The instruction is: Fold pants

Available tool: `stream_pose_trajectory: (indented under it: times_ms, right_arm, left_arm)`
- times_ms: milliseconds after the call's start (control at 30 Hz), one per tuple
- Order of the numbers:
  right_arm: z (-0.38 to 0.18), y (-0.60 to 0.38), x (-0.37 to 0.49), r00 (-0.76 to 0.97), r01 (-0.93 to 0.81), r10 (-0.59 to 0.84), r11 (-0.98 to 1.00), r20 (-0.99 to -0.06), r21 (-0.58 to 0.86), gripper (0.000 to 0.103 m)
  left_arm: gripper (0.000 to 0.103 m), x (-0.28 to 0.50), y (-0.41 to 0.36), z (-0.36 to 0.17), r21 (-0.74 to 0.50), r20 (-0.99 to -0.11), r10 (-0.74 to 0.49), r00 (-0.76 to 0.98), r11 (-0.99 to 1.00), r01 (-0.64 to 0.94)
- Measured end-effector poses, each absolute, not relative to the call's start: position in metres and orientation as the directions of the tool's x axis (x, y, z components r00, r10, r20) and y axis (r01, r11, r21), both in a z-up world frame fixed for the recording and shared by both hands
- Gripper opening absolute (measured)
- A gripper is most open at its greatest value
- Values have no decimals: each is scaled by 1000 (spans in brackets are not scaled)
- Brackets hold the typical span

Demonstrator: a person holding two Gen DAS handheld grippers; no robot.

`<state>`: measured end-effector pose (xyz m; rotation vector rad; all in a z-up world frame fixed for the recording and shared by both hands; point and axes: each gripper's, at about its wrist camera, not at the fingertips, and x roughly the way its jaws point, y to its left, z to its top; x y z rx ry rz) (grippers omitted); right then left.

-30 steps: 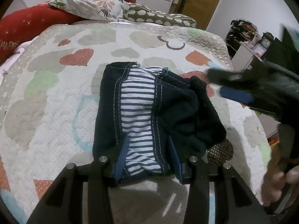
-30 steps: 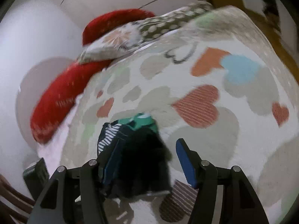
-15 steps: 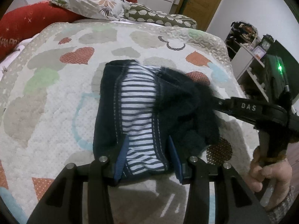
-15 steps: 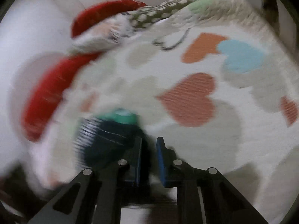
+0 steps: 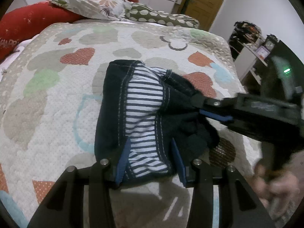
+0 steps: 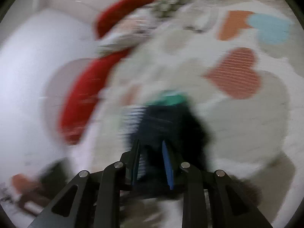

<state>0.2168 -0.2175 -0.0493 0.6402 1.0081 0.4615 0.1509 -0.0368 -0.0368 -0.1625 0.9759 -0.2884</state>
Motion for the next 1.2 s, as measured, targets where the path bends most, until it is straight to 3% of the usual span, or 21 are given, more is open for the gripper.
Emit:
stream_pose_trajectory:
  times_ms: [100,167,367,500,700,800,1000,1200]
  right_arm:
    - [-58,-239,214,512,0,576,742,-638,670,24]
    - [-49,-247,204,542,39,491,796,-682,604,59]
    - [-18,-265,153,632,43,391,844,-670,534,60]
    - [-10,-263,123,654,51,320,885,-685,462,62]
    - [-15,-246,87,651,48,255,926,-715,375,68]
    - [-23,-232,82,624,26,268,932,-734,362,68]
    - [-21,-218,68,610,-6,276,939,-743,344,68]
    - [-13,-211,54,613,-10,251,951,-749,310,70]
  left_arm:
    - [52,143,-34,-30,-264,-791,-318,523,948,177]
    - [63,135,-31,-26,-264,-790,-311,528,950,164]
    - [72,98,-14,-15,-252,-794,-260,549,963,91]
    - [76,72,4,-7,-186,-786,-139,602,982,-16]
    - [86,38,14,14,-11,-684,82,725,992,-122]
    - [92,26,14,24,30,-632,137,763,988,-152]
    - [102,1,4,47,59,-536,181,824,982,-177]
    - [102,-13,-6,53,42,-555,116,824,993,-112]
